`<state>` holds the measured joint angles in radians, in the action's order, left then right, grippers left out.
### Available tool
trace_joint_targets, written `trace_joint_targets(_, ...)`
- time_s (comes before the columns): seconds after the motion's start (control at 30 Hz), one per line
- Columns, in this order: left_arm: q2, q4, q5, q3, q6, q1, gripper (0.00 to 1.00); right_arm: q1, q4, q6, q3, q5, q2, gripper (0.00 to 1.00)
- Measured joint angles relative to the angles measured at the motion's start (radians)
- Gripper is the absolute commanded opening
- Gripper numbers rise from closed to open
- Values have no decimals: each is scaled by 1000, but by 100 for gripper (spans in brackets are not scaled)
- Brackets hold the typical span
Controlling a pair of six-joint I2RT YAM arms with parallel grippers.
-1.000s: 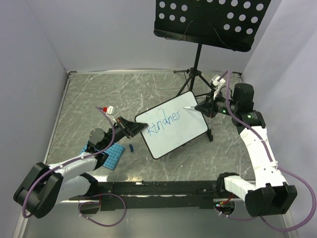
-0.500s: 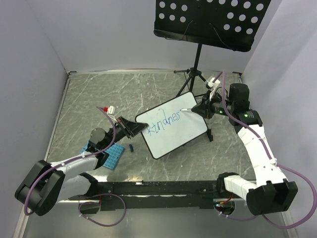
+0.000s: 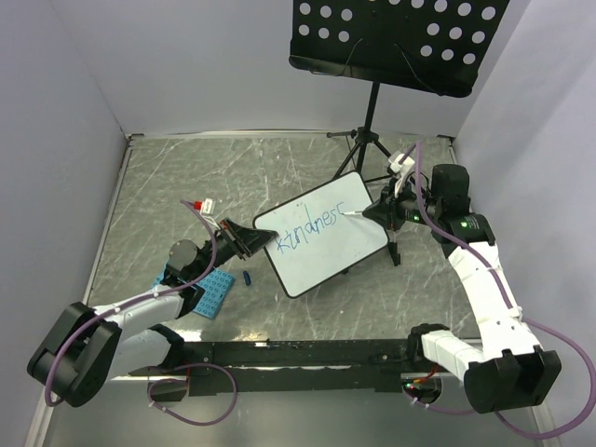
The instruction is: Write a sentence on the whiteboard
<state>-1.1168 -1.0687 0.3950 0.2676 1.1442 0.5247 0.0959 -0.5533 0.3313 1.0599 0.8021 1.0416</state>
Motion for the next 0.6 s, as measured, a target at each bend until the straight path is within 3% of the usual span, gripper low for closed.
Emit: trace_joint_targets(0.6, 16, 21, 0, 0, -3, -5, 1, 8, -50, 28, -16, 14, -17, 0)
